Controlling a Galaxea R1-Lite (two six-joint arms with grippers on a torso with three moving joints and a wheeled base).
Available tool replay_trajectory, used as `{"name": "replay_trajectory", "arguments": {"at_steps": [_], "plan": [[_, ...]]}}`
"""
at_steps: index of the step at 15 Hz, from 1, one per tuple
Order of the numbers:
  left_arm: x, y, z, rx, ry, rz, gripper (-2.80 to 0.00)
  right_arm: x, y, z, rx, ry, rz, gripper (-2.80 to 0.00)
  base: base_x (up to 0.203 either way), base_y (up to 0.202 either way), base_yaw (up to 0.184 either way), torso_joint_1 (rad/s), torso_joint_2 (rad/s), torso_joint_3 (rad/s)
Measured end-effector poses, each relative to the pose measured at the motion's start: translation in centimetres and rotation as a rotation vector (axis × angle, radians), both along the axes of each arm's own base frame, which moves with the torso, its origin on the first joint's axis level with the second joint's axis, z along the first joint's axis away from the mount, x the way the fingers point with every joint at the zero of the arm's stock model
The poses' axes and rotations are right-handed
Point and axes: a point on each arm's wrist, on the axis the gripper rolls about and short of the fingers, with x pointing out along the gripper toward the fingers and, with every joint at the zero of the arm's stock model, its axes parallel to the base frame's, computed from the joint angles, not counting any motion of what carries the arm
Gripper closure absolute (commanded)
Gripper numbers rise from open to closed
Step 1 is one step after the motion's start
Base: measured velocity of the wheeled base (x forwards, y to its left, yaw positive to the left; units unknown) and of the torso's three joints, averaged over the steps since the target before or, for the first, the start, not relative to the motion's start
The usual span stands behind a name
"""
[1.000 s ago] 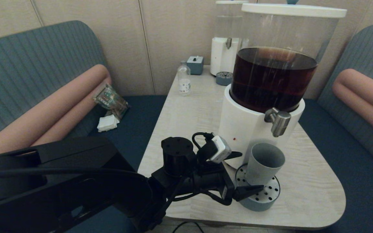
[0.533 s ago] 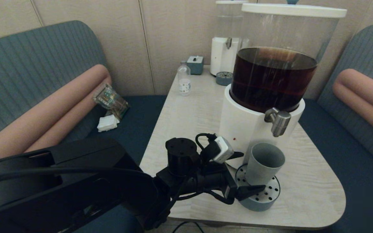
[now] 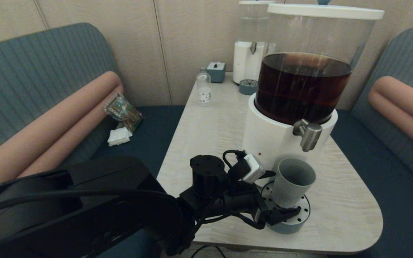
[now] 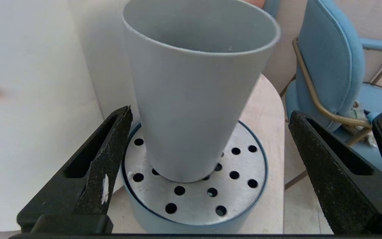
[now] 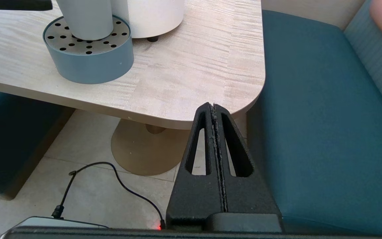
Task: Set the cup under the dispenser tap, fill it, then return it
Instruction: Place the cup next to the water dispenser
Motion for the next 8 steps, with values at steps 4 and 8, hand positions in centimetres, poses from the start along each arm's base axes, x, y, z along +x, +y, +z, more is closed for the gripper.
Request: {"name": "replay_trajectory", "arguments": {"at_steps": [4, 8], "plan": [[-0.4, -0.8, -0.3, -0.002, 0.005, -0.018, -2.80, 0.0, 0.0, 0.0, 0.000, 0.000, 0.000, 0.00, 0.000, 0.000, 0.000, 0.000, 0.00, 0.000], [-0.3, -1.4, -0.3, -0.011, -0.002, -0.009, -2.80, 0.0, 0.0, 0.0, 0.000, 0.000, 0.000, 0.00, 0.000, 0.000, 0.000, 0.000, 0.00, 0.000]]}}
